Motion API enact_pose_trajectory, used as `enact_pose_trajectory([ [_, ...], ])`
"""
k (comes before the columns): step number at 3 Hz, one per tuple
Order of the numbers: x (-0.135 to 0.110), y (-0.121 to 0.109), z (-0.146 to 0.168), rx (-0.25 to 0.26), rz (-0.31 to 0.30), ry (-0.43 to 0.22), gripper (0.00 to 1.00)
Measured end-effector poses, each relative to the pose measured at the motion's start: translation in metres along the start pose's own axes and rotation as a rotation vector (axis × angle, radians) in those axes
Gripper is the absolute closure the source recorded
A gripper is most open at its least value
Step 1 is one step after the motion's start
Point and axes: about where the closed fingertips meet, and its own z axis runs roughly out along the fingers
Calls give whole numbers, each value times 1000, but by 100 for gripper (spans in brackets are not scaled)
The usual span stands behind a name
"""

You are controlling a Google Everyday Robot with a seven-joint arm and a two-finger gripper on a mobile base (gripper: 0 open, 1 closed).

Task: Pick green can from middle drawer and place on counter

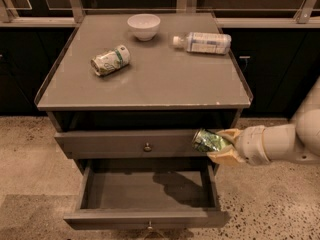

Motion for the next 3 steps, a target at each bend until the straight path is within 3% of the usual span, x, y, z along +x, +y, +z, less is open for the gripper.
enact_pose_trajectory([
  [2, -67, -14, -63, 84, -140, 5, 100],
  [3, -68, -14, -63, 84, -145, 6, 100],
])
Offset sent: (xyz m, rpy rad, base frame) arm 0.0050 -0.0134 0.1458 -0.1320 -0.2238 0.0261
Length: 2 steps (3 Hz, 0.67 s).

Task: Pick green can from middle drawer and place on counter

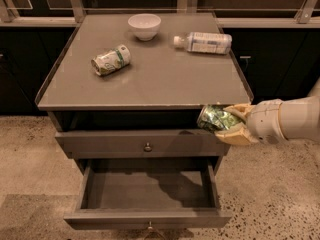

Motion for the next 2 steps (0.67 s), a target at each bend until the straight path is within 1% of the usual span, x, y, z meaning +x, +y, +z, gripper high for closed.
enact_pose_trajectory([
  [1, -22, -22, -12, 21, -97, 27, 100],
  [2, -53, -50, -27, 58, -212, 39, 100],
])
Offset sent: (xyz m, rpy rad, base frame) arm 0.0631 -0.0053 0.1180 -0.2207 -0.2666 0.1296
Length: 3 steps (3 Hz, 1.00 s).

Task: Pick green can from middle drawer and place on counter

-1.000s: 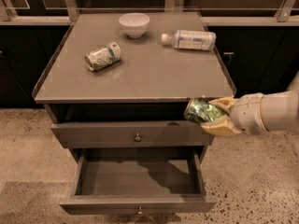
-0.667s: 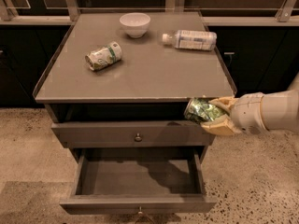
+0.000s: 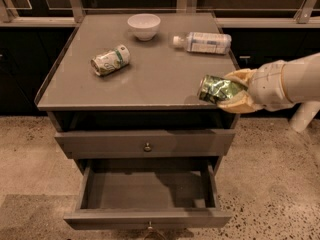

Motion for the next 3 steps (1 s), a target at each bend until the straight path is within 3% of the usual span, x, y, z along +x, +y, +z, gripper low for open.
enact_pose_trajectory([
  [1, -18, -27, 8, -4, -80, -22, 100],
  [3, -39, -57, 76, -113, -143, -127, 100],
])
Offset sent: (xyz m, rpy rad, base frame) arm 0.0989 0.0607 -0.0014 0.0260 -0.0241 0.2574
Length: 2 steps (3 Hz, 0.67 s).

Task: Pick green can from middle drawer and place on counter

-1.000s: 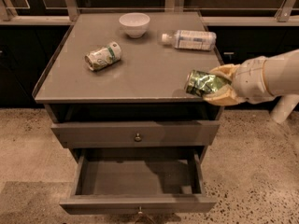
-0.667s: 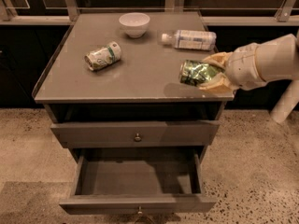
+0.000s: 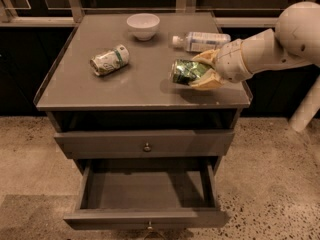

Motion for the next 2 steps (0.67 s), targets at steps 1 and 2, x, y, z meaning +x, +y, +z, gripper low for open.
enact_pose_trajectory([
  [1, 6, -13, 24, -27, 17, -42, 82],
  [2, 6, -14, 26, -27, 18, -45, 57],
])
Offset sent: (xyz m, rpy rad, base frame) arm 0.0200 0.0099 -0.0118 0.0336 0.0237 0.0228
